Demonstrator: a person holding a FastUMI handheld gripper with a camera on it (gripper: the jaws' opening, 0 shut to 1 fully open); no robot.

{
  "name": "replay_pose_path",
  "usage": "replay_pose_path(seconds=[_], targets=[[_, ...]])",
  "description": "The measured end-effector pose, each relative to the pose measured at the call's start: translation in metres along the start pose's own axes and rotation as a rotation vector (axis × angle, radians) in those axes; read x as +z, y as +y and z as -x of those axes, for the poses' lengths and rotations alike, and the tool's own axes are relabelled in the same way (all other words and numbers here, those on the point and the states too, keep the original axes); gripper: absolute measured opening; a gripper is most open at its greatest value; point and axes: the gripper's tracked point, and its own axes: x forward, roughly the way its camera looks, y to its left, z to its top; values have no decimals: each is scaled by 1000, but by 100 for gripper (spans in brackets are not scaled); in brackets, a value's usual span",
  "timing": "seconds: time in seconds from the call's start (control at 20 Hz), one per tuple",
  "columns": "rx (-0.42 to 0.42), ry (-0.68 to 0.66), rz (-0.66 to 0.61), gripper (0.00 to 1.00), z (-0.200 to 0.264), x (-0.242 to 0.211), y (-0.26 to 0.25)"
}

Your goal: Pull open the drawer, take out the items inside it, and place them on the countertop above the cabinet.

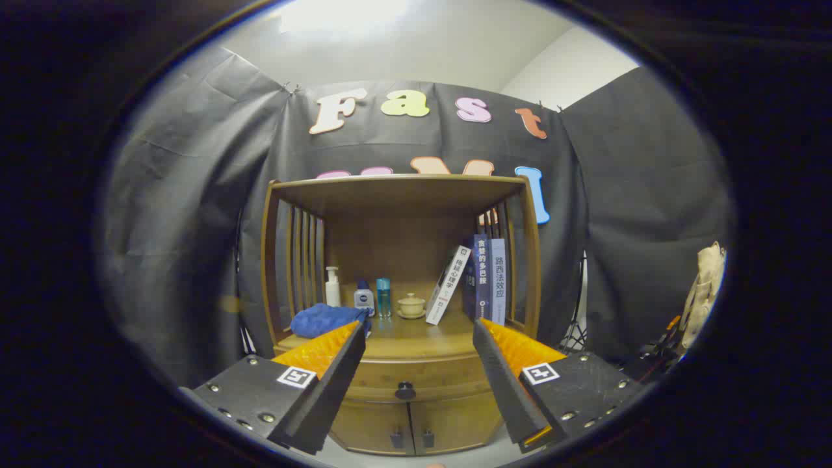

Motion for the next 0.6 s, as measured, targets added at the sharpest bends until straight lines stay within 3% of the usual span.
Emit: replay_pose_path(seconds=[0.25, 0.6], targets=[[-18, 48, -59, 100, 0, -31, -12], [48, 80, -34, 100, -11, -44, -5]])
